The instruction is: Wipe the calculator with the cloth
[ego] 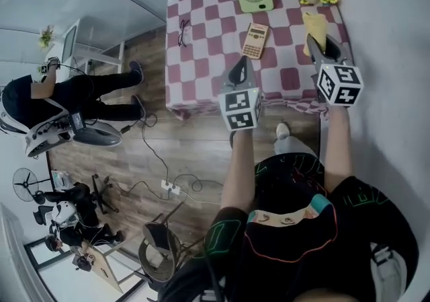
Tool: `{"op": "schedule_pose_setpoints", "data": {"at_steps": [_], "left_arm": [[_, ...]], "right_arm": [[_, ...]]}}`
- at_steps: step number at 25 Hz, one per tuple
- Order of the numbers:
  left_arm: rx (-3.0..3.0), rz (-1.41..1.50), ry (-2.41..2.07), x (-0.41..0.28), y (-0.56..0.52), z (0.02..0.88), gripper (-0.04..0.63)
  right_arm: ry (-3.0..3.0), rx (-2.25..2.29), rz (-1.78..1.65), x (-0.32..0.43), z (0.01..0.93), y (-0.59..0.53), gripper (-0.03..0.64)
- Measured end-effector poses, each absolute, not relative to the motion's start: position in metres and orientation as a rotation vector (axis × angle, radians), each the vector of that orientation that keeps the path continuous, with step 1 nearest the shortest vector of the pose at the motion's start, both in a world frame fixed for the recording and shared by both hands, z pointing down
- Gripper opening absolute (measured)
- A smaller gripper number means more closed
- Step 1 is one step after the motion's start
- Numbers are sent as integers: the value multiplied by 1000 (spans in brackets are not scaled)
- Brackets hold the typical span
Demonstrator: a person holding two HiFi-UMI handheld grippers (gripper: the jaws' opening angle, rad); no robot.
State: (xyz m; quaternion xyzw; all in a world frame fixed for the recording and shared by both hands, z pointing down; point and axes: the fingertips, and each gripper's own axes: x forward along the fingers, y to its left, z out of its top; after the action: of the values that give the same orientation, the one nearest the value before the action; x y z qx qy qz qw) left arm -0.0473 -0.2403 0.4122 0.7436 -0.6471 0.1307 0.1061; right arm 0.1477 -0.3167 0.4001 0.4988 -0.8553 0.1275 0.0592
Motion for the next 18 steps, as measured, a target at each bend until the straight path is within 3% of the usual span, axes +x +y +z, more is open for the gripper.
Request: {"op": "schedule_pose_setpoints", "data": {"at_steps": [18], "left_arm": [[2145, 363, -1892, -69, -278, 446, 9]], "right_arm": [[-2546, 1345, 331, 110, 438, -358, 124]]}}
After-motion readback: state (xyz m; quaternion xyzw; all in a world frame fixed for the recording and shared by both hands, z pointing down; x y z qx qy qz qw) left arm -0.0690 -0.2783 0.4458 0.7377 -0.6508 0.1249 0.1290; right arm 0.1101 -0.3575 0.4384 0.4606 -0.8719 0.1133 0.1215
